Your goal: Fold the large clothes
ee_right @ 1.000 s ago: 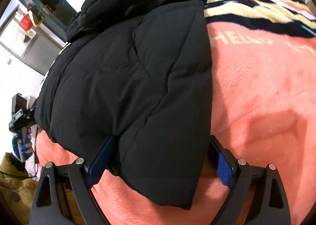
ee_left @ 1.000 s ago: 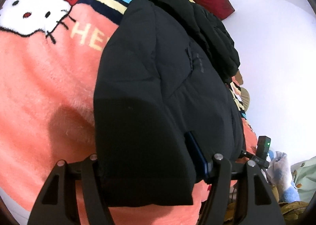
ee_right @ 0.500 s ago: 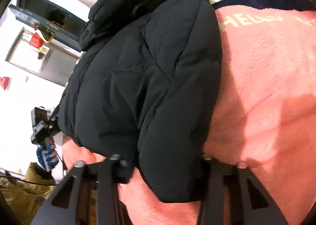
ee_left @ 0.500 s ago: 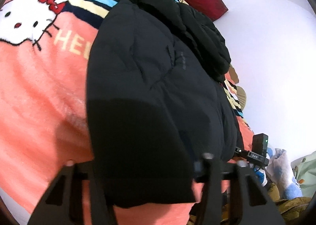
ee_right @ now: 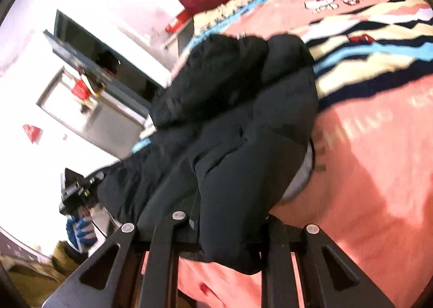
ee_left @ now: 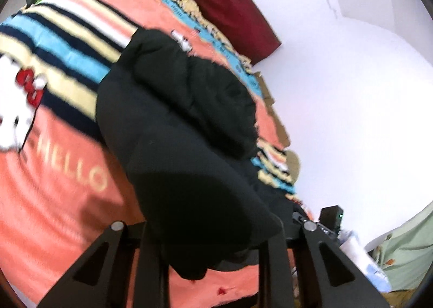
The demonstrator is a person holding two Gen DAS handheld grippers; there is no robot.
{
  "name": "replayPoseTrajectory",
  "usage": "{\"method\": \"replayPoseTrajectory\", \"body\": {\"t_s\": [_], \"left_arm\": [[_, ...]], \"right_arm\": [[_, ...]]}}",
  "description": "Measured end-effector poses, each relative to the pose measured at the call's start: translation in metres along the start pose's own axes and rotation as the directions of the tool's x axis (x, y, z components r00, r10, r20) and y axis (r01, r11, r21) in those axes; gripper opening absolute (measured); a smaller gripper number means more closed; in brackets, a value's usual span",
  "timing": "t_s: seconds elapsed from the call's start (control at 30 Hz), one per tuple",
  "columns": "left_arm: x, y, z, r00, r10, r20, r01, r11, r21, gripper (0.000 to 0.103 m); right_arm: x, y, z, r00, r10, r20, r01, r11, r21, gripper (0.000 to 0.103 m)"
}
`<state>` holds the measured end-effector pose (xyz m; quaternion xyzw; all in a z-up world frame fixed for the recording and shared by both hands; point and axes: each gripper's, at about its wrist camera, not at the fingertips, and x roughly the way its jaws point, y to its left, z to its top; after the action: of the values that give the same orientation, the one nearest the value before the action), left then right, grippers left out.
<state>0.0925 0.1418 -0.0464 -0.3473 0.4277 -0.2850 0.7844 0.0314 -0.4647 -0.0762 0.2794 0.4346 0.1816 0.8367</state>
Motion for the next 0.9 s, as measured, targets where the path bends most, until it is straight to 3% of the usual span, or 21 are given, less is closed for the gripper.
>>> {"method": "replayPoseTrajectory", "body": {"t_s": [0.2, 0.53, 0.67, 0.9], "left_arm": [[0.009, -0.024, 0.060, 1.000, -0.006, 0.025, 0.006, 1.000, -0.028, 0.022], [0.056, -0.034, 0.154, 0.999, 0.005, 0.050, 0.001, 0.994, -0.113, 0.022], [0.086, -0.026, 0.187, 0.999, 0.034, 0.041, -0.028, 0.990, -0.141, 0.022], [0.158, 0.006, 0.243, 0.992, 0.128, -0.007, -0.127, 0.976, -0.178, 0.026]], "right_arm": [[-0.003, 0.011, 0.062, 0.996, 0.044, 0.075, -0.047, 0.998, 0.045, 0.018], [0.031, 0.008, 0.159, 0.990, 0.005, 0.138, -0.027, 0.987, 0.158, 0.018], [0.058, -0.010, 0.189, 0.988, -0.009, 0.157, -0.031, 0.966, 0.256, 0.019], [0.113, -0.029, 0.233, 0.985, -0.085, 0.151, 0.038, 0.955, 0.294, 0.019]]}}
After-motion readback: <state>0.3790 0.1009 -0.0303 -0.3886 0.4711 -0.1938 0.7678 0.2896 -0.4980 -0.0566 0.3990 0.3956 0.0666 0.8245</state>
